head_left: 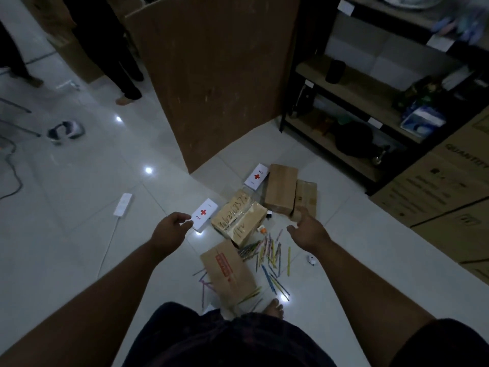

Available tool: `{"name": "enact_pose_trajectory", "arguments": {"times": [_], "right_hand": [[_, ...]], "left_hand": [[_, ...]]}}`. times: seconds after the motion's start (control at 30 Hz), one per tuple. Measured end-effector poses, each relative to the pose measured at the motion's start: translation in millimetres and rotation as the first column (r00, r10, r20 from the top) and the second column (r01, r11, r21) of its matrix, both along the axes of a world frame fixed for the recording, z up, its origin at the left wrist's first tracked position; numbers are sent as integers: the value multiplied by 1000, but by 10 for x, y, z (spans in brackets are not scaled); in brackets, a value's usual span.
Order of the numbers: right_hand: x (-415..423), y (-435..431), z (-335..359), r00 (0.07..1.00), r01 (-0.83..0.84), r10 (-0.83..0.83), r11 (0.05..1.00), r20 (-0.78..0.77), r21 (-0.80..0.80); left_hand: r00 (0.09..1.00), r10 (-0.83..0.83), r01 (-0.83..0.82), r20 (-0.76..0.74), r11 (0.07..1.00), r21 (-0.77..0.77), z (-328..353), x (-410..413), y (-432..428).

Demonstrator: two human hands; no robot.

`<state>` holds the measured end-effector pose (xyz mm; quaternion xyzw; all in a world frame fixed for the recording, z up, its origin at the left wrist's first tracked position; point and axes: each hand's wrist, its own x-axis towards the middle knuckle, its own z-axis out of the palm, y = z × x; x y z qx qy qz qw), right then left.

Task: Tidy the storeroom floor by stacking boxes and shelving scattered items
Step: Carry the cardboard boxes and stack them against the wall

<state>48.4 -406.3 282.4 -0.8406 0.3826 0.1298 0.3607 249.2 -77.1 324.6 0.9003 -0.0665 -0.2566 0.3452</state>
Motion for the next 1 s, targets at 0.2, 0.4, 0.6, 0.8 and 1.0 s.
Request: {"name": "enact_pose_trajectory", "arguments": {"times": [0.2,0.4,0.6,0.8,1.0], "right_hand": [[386,-78,-438,938,347,-344,916,-50,199],[965,41,-957,812,576,-579,773,-78,265],[1628,197,-2507,707,684,-693,622,-138,382],[2158,366,-4042,650,726,-741,539,-169,428],[2407,463,-5355,594,746,-790,468,-155,474]], "left_hand": [[985,-122,128,-119,991,47,-549,651,-393],[932,-293,299,-213,954,-2,-1287,1431,-855],[904,-330,349,-271,937,25,-2625,2178,-1041],[885,-374,400,-278,916,41,-4339,2587,-1167],[850,-328,345,-412,938,-35,-5771,2536,-1433]]}}
